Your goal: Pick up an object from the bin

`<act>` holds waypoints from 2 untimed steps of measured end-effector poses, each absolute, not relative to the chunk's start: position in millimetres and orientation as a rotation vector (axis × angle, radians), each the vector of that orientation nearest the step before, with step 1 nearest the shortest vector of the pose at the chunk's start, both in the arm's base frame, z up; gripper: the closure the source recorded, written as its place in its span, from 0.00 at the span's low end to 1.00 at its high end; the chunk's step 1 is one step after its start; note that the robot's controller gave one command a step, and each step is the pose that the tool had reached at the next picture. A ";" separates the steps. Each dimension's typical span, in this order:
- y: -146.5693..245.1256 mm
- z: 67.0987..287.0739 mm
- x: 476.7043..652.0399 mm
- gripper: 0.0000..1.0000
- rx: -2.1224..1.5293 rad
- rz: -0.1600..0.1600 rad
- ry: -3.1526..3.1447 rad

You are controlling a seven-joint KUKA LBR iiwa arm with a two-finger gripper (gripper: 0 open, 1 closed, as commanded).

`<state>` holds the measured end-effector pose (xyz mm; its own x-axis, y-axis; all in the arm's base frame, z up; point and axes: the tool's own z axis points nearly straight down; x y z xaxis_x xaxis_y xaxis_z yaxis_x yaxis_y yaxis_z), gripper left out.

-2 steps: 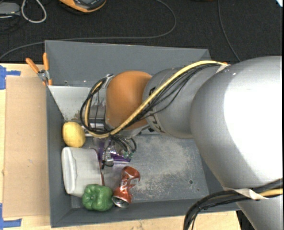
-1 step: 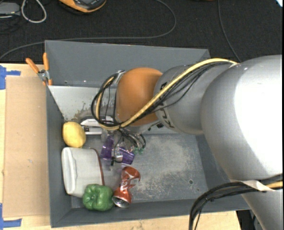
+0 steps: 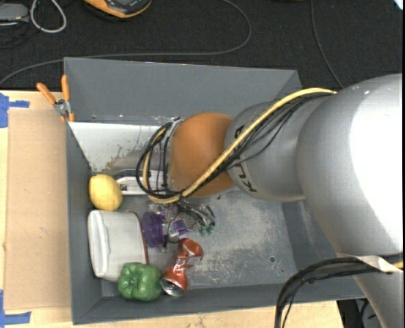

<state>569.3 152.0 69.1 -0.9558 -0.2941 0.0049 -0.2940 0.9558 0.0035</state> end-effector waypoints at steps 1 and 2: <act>151.9 69.1 569.3 1.00 0.465 -0.005 -3.101; 151.2 168.5 574.1 1.00 0.471 -0.004 -3.099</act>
Offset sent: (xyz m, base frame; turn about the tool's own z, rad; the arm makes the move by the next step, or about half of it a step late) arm 0.0054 -0.0012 0.1019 -0.0059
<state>574.1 151.2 168.5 -0.9548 -0.2973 0.0070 -0.2972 0.9548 0.0036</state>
